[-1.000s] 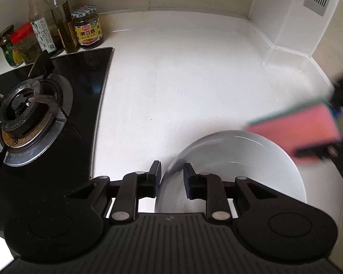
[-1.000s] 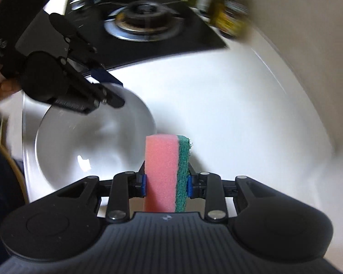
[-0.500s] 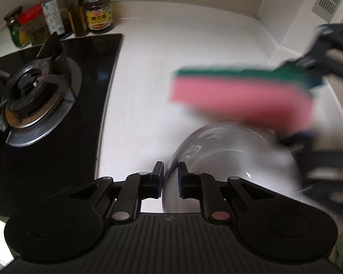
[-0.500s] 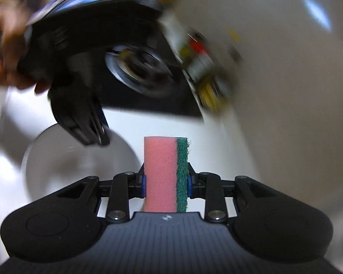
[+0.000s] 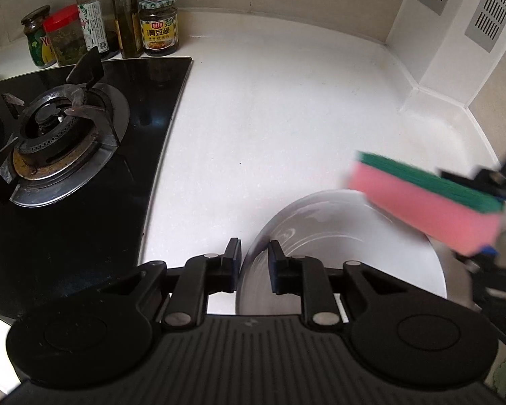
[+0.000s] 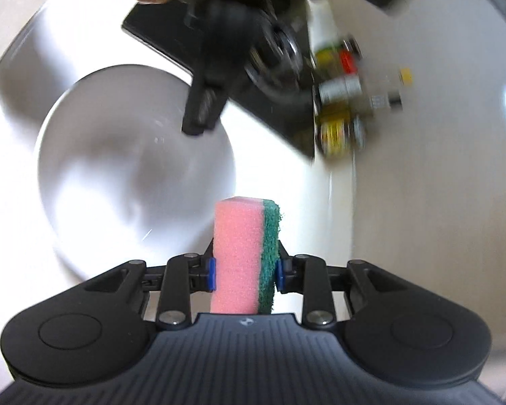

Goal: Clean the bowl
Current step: 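Hold the bowl with the left gripper while the right scrubs the bowl rim, then hold the bowl with the left gripper while the right scrubs the bowl interior again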

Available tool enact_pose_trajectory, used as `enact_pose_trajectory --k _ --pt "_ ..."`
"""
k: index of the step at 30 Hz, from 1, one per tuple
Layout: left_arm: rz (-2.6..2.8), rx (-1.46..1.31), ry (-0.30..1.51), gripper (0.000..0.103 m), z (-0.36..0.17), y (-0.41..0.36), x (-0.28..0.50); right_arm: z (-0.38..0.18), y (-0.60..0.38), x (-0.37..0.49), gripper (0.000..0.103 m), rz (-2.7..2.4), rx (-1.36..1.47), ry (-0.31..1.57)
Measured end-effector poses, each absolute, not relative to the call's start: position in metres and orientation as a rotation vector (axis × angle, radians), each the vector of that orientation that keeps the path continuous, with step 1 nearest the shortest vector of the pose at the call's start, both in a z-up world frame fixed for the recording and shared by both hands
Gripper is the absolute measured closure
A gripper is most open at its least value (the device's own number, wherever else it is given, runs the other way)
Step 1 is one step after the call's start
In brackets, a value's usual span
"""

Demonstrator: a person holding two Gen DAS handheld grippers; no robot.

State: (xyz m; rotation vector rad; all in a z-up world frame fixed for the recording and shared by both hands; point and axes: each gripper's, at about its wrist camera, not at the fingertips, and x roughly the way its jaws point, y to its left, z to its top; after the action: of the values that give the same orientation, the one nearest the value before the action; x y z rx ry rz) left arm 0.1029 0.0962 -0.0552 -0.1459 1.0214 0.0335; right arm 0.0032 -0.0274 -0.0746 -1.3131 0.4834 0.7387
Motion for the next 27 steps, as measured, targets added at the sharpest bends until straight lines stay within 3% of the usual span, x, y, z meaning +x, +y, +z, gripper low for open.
enact_pose_trajectory --k 11,17,23,27 --pt "0.159 -0.142 0.968 0.076 -0.056 0.083 0.09 -0.059 -0.069 -0.038 0.077 0.571 -0.785 0.763" --pt "0.145 -0.175 1.034 0.093 -0.052 0.086 0.087 -0.039 -0.104 -0.023 0.077 0.495 -0.393 0.828" --pt "-0.108 0.006 1.167 0.093 -0.043 0.098 0.133 -0.032 -0.093 0.057 0.077 0.561 -0.37 0.814" --pt "-0.238 0.226 1.194 0.087 -0.041 0.085 0.171 -0.04 -0.072 0.077 0.077 0.602 -0.492 0.839"
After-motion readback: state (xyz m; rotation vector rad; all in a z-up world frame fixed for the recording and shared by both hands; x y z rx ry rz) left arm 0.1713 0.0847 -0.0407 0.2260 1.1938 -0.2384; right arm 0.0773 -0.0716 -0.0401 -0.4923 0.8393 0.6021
